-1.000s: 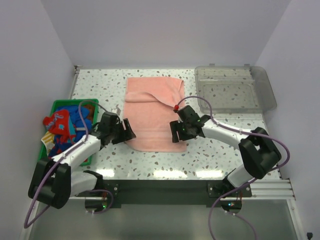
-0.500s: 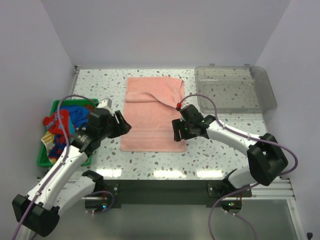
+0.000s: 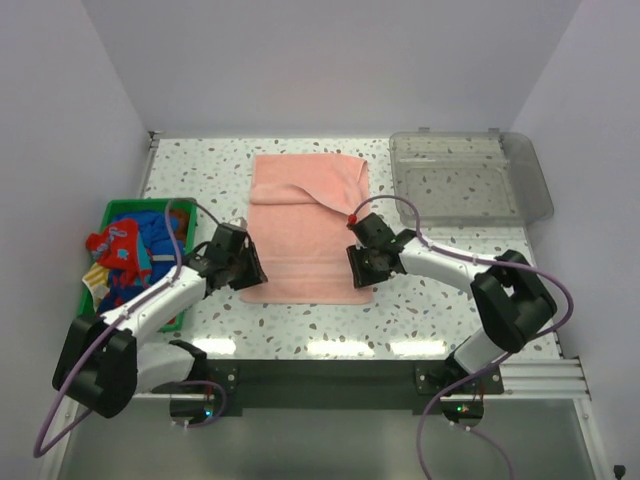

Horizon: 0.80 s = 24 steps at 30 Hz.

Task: Fold and stack the towels
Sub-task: Fold the towel

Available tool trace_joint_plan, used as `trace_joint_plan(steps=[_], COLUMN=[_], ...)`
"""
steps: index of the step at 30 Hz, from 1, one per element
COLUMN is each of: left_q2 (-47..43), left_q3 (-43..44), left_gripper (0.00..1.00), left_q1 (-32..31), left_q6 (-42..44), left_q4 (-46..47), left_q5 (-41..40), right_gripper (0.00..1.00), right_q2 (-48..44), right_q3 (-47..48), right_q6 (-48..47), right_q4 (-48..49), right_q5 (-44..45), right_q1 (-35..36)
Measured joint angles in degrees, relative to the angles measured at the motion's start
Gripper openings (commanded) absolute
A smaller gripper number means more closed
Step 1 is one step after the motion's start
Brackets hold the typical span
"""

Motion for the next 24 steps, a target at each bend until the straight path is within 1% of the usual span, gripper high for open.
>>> trace_joint_plan(steps=[6,10,13,16,17,18,20,22,24], left_q2=[-0.4,-6.2,-11.0,-15.0,-15.9,-16.5,-16.2,-14.7,-11.7], left_q3=[-8.9,-13.9,-16.5,-17.0,-16.5,-15.7,-12.4,-8.2,-2.7], left_gripper=[0.37,0.36,0.36,0.45,0.53,0.57,0.65,0.68,0.75], left_q1=[-0.2,-0.8,-1.6,-2.0,-2.0,-2.0,-2.0,-2.0,-1.9], left_q6=[-2.5,-6.2,-8.9,-10.4,-10.6,-10.6,-10.5,-10.2,-9.6], left_q4=[2.4,4.6,3.8,0.7,-0.6,-1.9,-4.3,-5.2,-5.1], left_q5=[2.7,4.2,4.8,4.9,4.7,4.4,3.8,3.0,1.9], right_gripper=[0.36,0.36,0.36,0.41,0.43,0.45,0.50,0.52,0.55], right_q2=[0.6,0.0,-0.8,-2.3,-3.0,-3.9,-4.8,-4.9,-4.6], right_q3=[-2.0,-3.3,-3.8,-4.0,-3.8,-3.4,-0.7,3.8,9.5], right_q6=[0.8,1.9,2.4,2.3,1.9,1.7,0.4,-1.5,-3.9], right_q4=[-1.6,-3.2,-4.3,-7.0,-8.0,-9.2,-12.0,-12.9,-12.7], right_q5=[0.3,1.6,2.3,3.3,3.6,4.1,4.8,5.4,6.3], right_q1=[0.0,0.0,0.0,0.0,0.0,0.0,0.0,0.0,0.0])
